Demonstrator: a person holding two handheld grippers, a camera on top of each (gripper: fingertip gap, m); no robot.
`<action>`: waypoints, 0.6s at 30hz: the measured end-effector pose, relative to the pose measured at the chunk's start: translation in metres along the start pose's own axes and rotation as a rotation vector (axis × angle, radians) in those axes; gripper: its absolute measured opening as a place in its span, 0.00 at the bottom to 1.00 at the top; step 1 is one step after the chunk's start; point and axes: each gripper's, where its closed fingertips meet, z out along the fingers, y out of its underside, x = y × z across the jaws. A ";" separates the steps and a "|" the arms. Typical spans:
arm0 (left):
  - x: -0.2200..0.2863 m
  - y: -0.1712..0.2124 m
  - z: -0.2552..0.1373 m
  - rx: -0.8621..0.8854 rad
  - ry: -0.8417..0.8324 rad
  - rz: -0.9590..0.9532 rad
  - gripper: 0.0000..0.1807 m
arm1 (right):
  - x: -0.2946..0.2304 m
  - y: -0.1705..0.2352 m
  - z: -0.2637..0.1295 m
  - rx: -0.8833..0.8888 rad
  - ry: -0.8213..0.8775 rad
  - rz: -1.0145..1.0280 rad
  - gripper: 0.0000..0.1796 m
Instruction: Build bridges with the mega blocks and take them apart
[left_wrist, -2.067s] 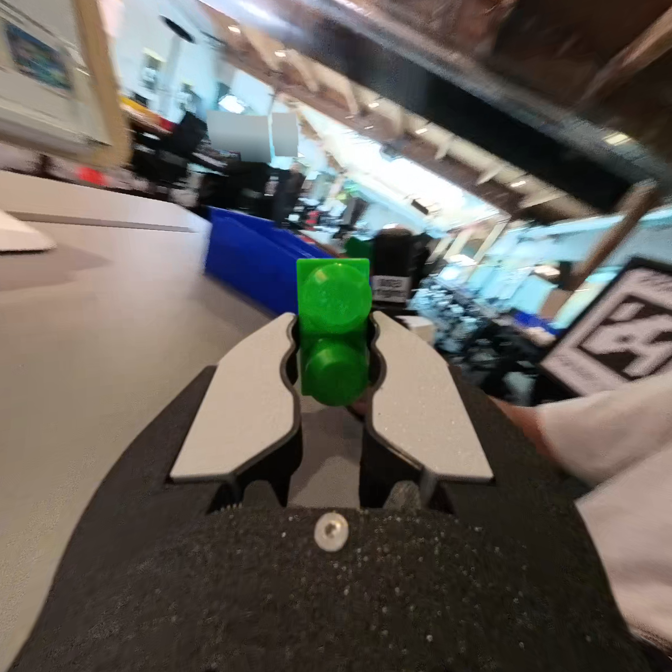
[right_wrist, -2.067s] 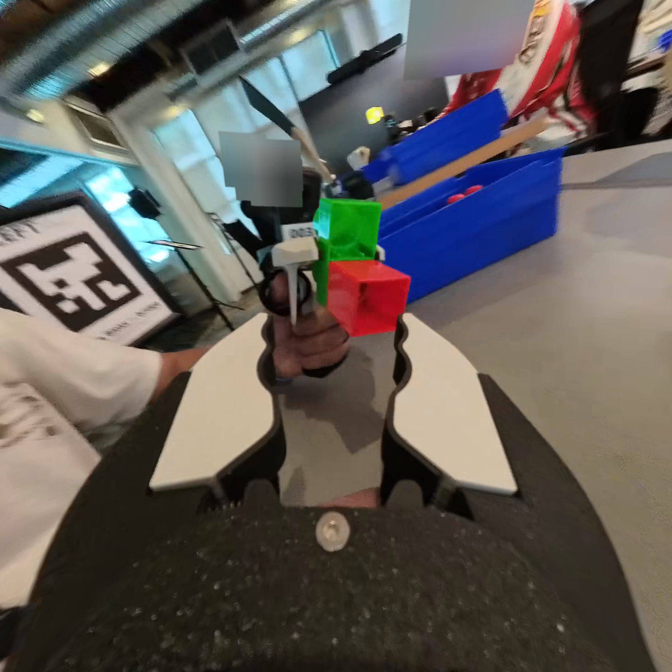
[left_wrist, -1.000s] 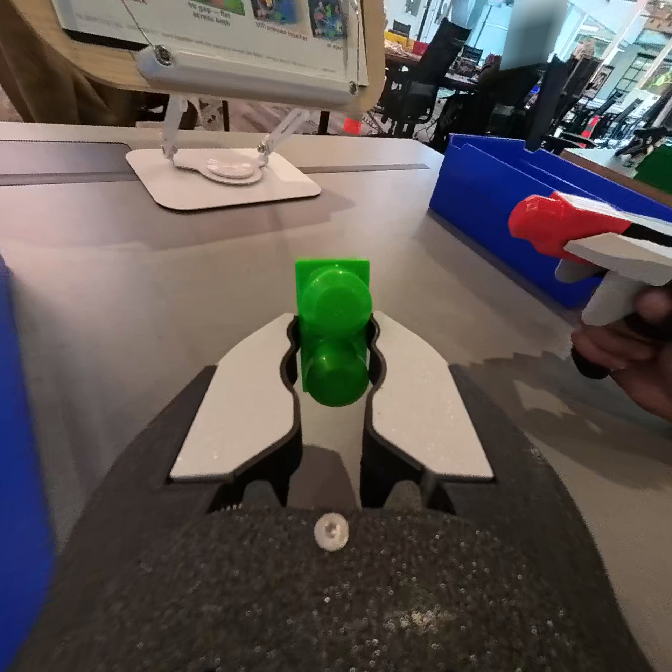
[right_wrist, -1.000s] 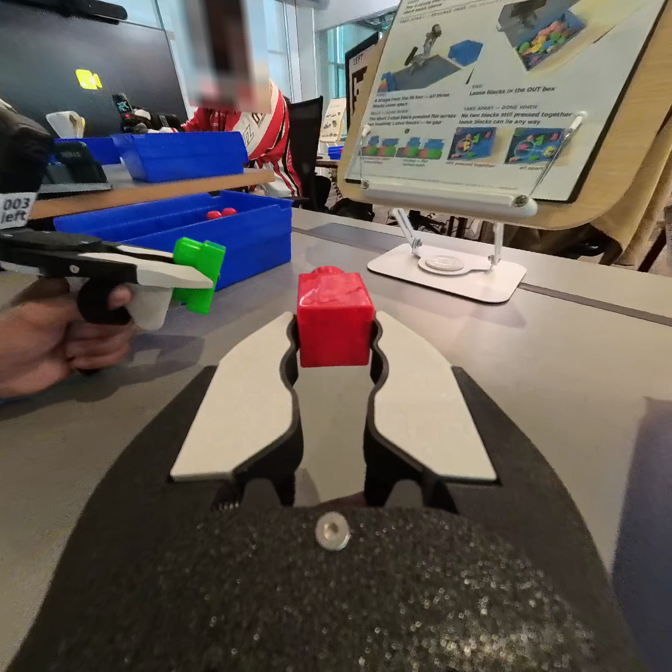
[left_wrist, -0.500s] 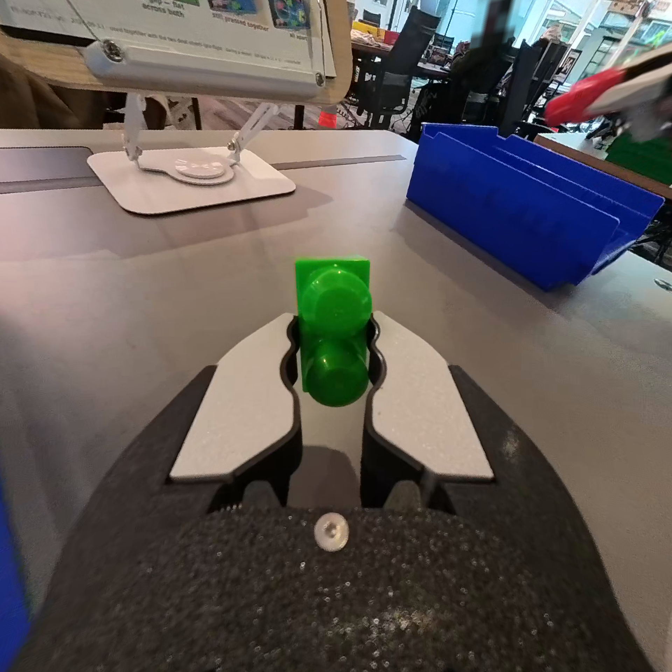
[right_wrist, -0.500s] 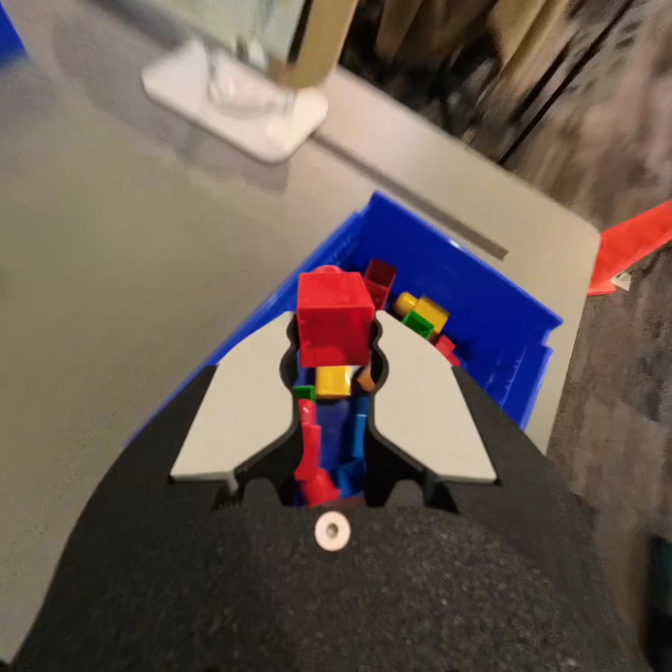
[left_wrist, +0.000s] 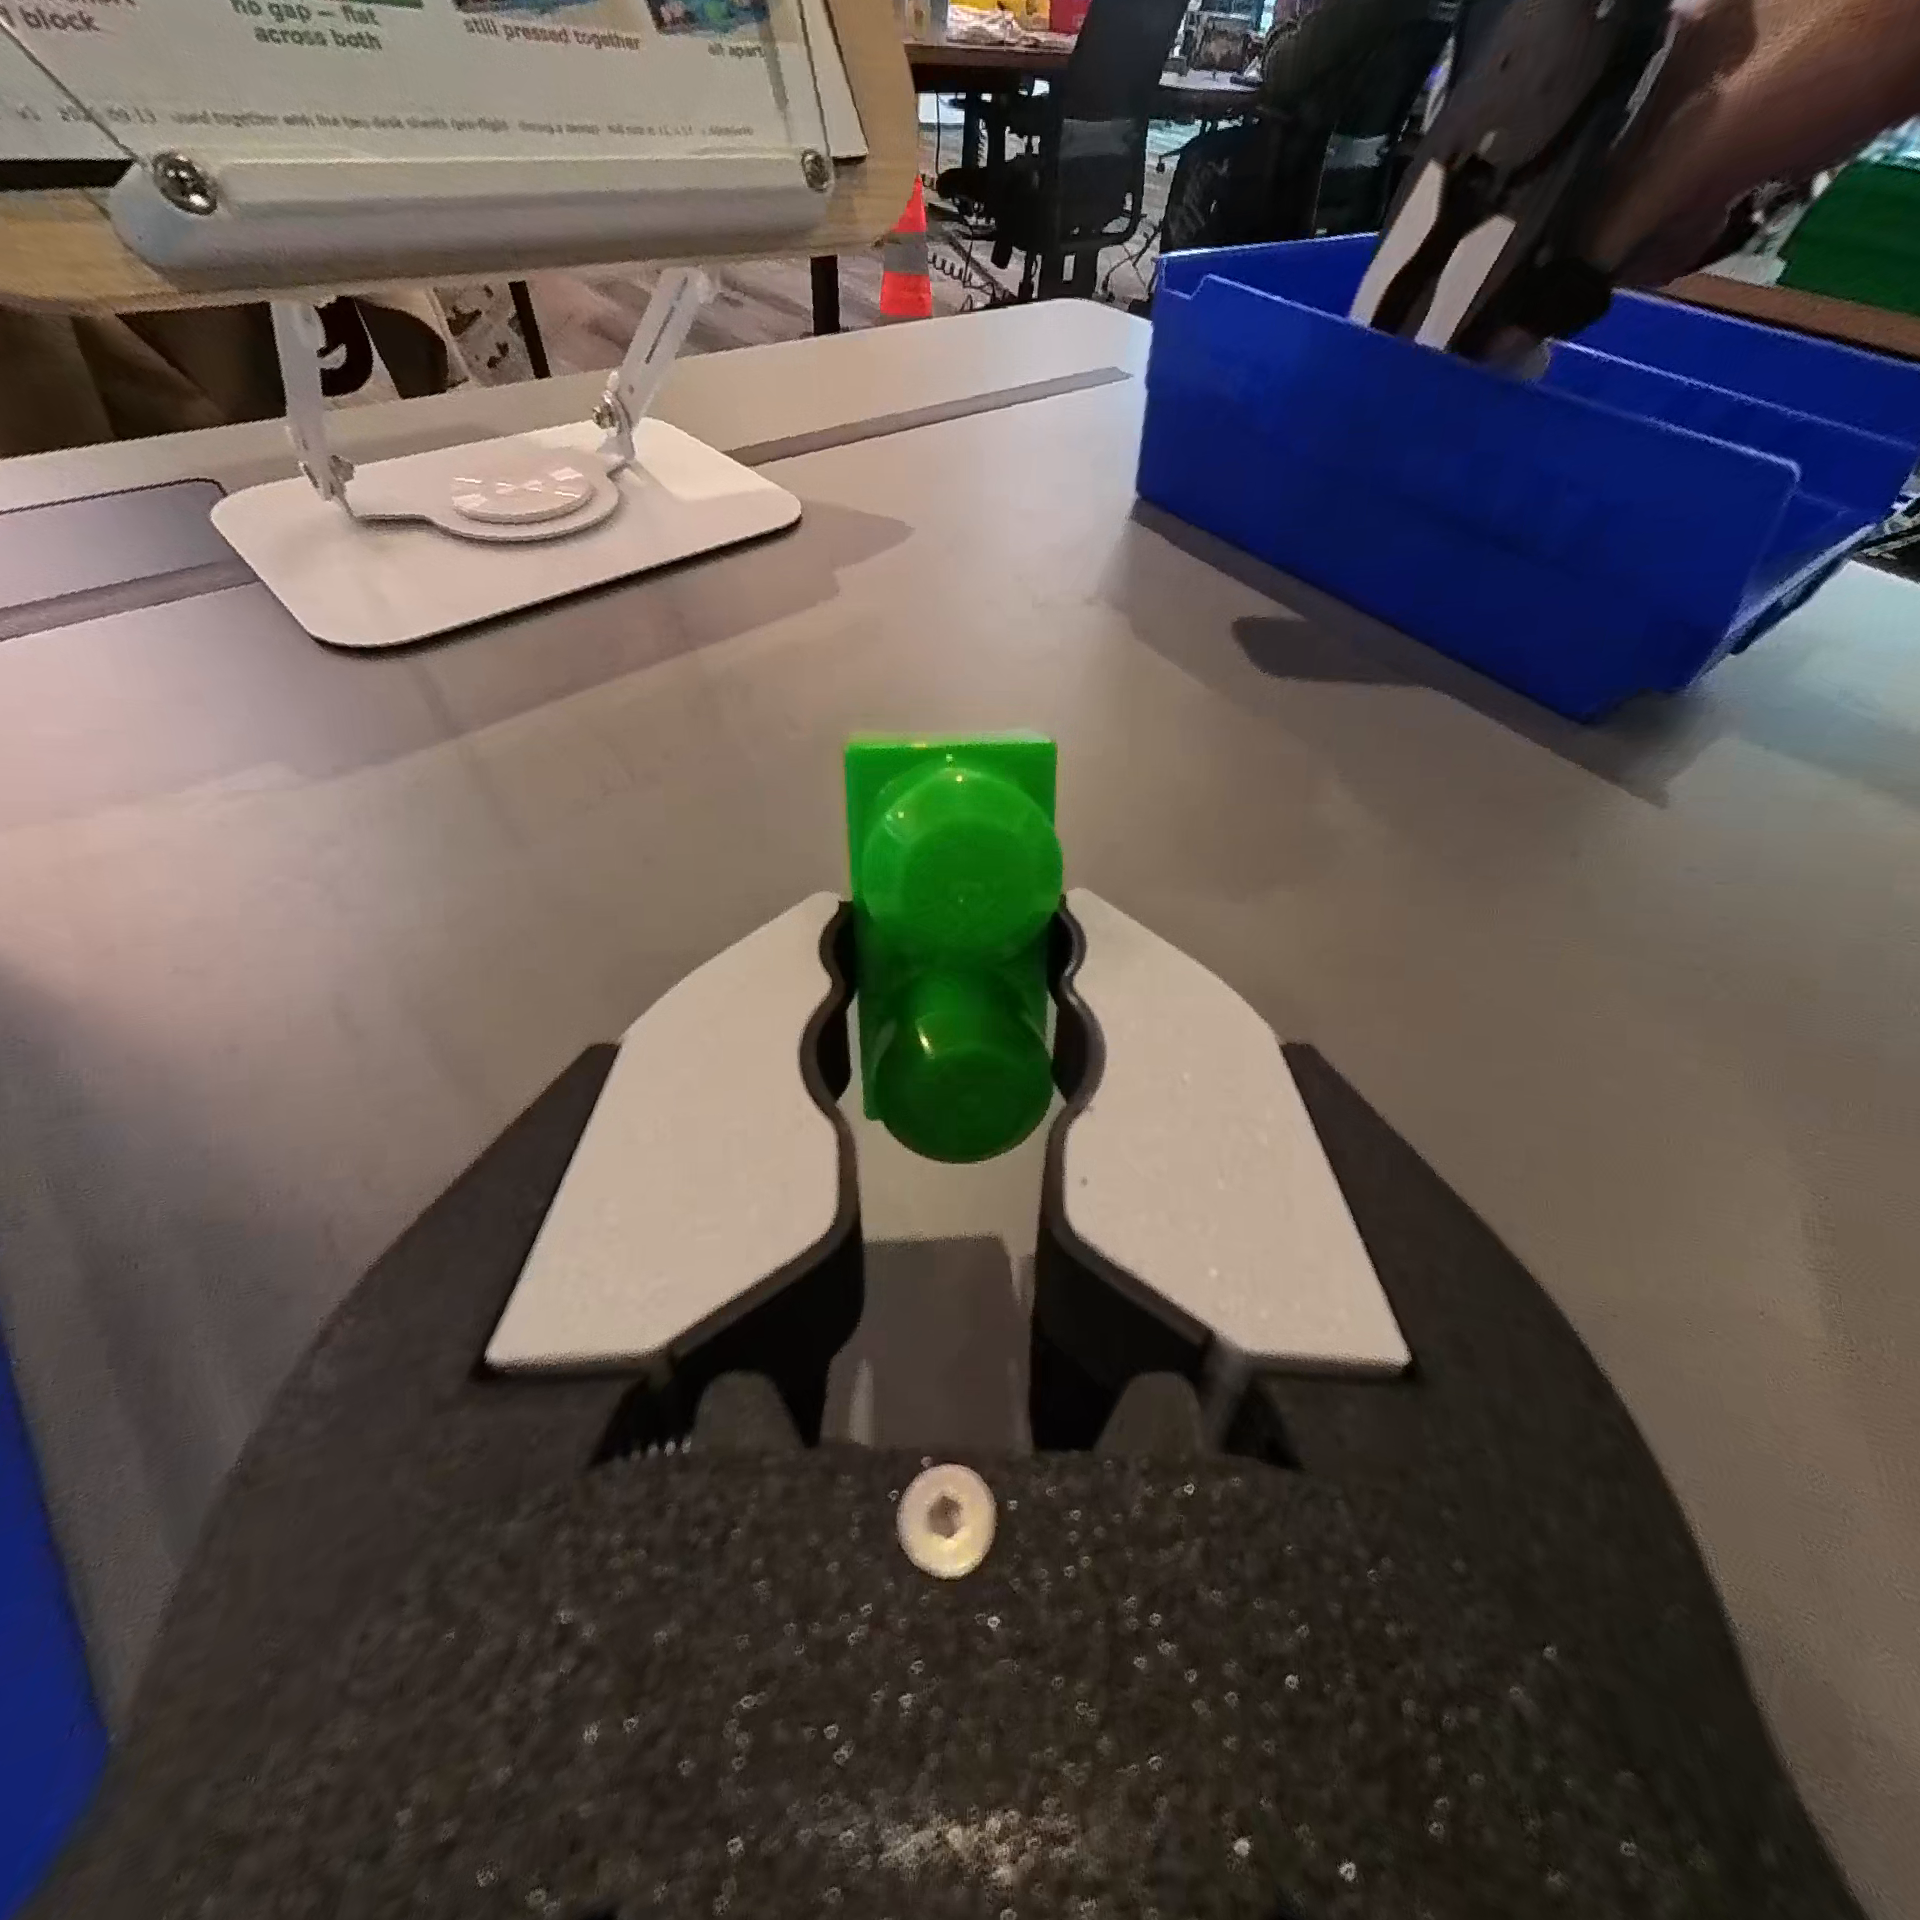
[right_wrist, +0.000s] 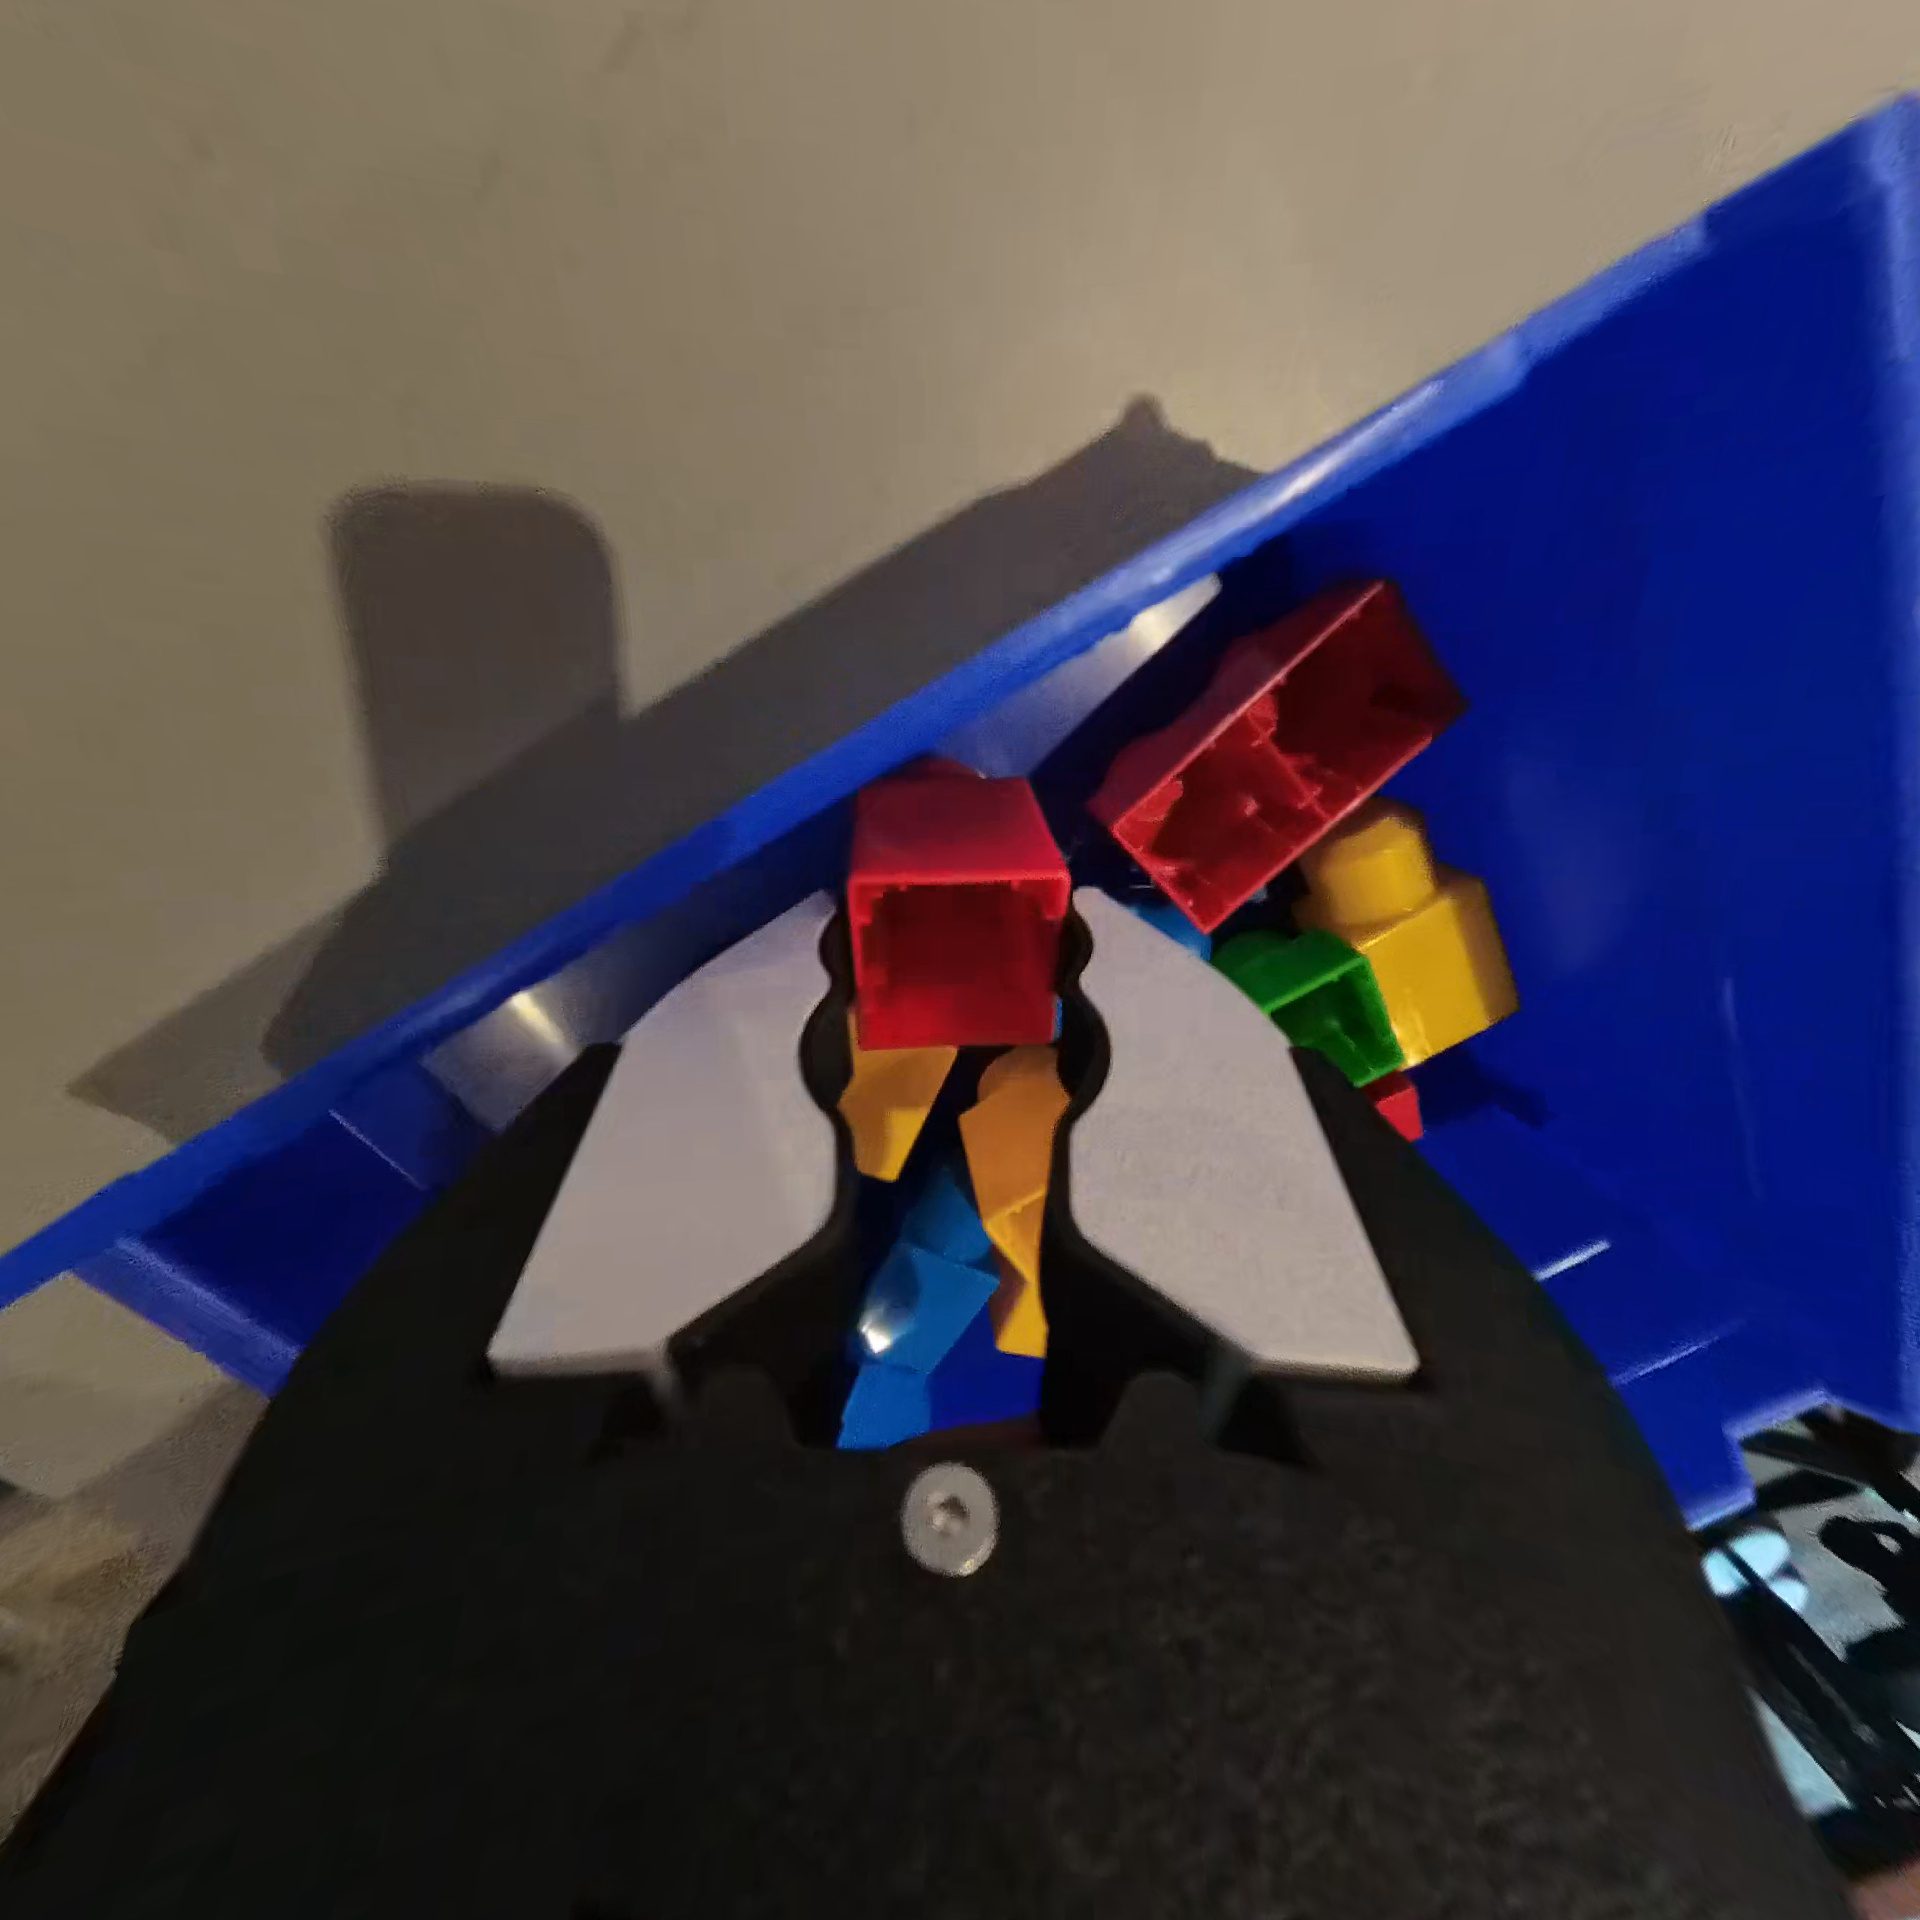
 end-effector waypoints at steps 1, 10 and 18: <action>-0.001 0.000 0.000 0.000 -0.001 -0.005 0.19 | 0.000 -0.002 0.003 -0.013 -0.006 -0.004 0.20; -0.004 0.002 0.000 -0.009 0.001 -0.025 0.19 | 0.007 -0.004 0.016 -0.046 -0.065 0.034 0.20; 0.000 0.003 0.003 -0.022 0.008 -0.001 0.19 | 0.009 -0.004 0.013 0.020 -0.035 0.036 0.22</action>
